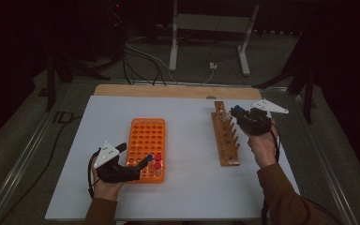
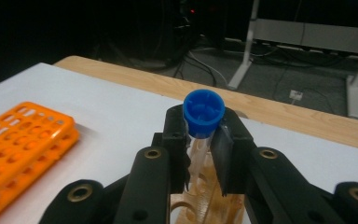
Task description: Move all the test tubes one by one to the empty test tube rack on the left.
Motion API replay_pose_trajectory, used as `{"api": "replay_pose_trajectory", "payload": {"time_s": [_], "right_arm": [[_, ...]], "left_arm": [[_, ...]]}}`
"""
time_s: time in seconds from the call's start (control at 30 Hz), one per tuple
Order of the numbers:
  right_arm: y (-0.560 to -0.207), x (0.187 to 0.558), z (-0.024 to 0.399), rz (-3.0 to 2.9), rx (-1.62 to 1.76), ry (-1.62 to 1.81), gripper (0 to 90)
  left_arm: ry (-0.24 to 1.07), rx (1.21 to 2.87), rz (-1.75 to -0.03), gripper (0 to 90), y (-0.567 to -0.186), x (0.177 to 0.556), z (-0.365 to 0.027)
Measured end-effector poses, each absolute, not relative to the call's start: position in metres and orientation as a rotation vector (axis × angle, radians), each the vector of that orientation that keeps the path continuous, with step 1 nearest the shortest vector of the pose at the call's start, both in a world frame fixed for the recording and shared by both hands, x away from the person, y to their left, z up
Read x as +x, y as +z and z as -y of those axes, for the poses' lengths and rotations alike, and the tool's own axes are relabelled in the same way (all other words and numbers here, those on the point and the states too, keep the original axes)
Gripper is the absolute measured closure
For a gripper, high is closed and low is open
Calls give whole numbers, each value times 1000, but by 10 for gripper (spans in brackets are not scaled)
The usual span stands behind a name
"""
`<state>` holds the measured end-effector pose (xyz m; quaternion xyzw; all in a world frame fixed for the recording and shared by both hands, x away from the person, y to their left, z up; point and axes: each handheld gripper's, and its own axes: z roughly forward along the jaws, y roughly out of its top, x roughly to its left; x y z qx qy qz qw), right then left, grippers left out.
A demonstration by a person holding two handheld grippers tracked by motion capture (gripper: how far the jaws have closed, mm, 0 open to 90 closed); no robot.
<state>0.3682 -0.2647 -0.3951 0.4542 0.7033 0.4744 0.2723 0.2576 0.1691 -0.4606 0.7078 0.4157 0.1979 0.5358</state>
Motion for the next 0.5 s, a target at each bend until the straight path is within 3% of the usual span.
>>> {"api": "replay_pose_trajectory", "payload": {"time_s": [0.5], "right_arm": [[-393, 357, 236, -2029, 1158, 1413, 766]], "left_arm": [[507, 1701, -907, 23, -427, 274, -158]]}}
